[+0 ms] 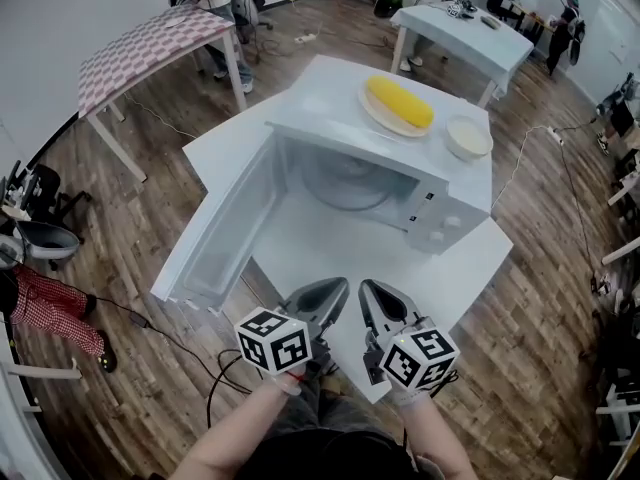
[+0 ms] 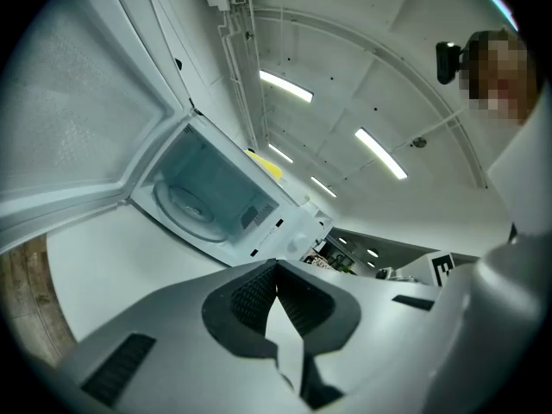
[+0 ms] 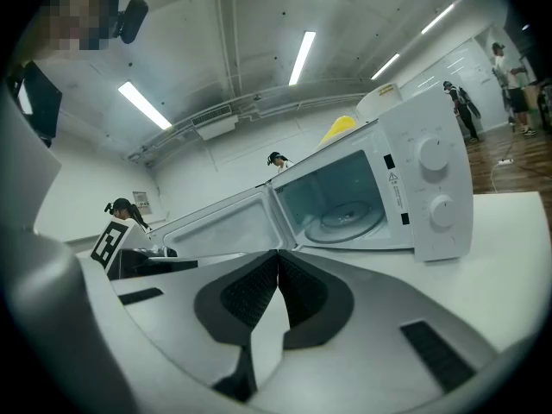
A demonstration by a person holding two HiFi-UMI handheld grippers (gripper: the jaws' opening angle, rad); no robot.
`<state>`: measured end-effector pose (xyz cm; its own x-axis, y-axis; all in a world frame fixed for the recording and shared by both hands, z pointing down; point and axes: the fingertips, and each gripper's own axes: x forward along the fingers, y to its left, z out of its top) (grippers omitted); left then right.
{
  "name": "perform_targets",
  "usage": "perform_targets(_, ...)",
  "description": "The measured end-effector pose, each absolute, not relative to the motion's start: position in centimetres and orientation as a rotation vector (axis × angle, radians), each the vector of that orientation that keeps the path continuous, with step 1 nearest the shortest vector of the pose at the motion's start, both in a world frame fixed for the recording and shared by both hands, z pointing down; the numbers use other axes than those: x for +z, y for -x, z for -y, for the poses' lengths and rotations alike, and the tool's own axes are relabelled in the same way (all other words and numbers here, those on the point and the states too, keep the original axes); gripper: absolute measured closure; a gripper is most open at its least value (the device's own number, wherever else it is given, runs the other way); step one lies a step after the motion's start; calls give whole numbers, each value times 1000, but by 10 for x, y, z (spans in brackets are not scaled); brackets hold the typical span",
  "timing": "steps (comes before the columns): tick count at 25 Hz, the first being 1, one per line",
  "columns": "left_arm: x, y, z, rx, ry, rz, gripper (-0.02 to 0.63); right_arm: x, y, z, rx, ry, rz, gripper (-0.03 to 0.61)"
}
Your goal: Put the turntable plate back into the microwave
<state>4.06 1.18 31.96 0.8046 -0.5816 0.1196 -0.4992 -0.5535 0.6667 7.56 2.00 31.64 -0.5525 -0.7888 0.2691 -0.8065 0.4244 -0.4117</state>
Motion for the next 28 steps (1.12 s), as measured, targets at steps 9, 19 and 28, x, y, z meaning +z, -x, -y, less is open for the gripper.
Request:
perform_targets(9,300,-44,-31,-146,-2343,756,601,305,-72,-42,746,-1449,2632,557)
perform_targets(19,292,-36,-48,-179,-2306,772,601,302,-74,-65,763,-1436,2630,557)
perform_targets(28,287,-36,-67,-203,-2284,770,601,294,-69,-78,747,-1393,2652,557)
